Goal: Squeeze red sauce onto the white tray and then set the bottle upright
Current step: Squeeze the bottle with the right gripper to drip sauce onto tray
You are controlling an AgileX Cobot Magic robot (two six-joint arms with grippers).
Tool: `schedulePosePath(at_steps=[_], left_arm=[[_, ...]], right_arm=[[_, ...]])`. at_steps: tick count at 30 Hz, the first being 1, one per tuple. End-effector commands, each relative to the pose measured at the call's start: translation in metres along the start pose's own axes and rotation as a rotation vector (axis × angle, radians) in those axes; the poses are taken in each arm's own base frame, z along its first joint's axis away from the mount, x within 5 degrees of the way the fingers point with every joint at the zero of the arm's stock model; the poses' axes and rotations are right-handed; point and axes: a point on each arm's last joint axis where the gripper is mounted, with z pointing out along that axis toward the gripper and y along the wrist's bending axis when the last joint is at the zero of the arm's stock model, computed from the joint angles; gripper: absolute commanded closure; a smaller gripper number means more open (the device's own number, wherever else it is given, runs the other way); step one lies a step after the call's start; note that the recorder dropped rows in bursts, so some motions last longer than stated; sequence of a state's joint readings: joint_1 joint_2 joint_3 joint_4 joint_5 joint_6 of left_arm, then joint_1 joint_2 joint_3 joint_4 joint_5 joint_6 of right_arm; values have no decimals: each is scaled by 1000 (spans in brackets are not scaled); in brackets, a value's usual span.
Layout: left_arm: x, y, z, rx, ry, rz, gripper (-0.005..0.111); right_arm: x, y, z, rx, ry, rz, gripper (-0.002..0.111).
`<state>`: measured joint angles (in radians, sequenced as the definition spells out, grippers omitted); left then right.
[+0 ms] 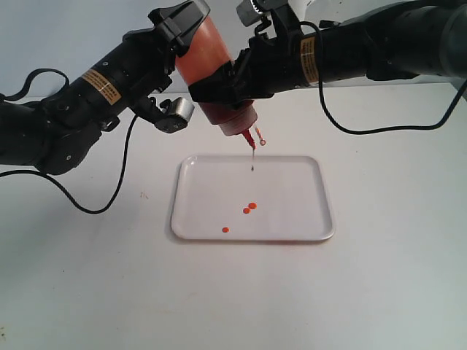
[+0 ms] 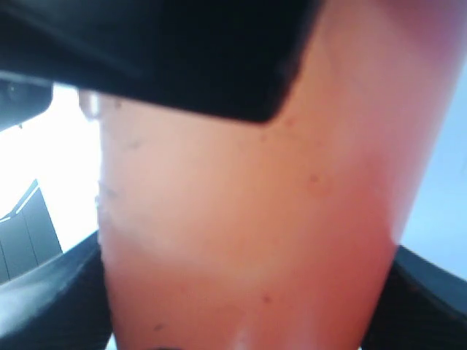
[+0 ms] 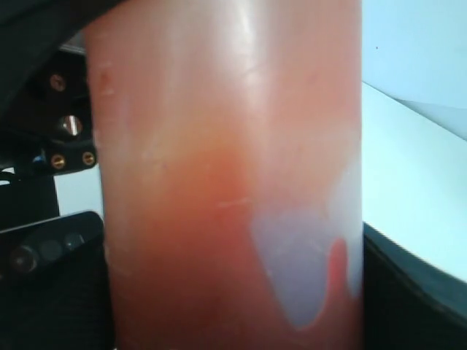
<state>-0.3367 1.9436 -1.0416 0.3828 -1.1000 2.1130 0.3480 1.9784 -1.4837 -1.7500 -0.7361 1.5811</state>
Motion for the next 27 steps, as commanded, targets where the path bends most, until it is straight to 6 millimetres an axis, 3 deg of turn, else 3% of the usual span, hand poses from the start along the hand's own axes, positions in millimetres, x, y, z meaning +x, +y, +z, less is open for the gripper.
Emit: schedulePosePath(at_steps=[1, 5, 7, 10, 14, 27], left_arm=[[6, 9, 2, -62, 42, -17, 107], [6, 9, 2, -62, 42, -17, 107], [6, 9, 2, -62, 42, -17, 107], [6, 9, 2, -62, 42, -17, 107], [6, 9, 2, -62, 42, -17, 107], [6, 8, 3, -54, 38, -17, 107]], right_arm=[[-2, -4, 1, 44, -7, -11, 108], [-2, -4, 1, 44, -7, -1, 107], [-3, -4, 1, 43, -17, 12, 100], [-3, -4, 1, 38, -24, 16, 70], [-3, -4, 1, 40, -21, 11, 7], [-2, 0, 1, 3, -7, -10, 5]])
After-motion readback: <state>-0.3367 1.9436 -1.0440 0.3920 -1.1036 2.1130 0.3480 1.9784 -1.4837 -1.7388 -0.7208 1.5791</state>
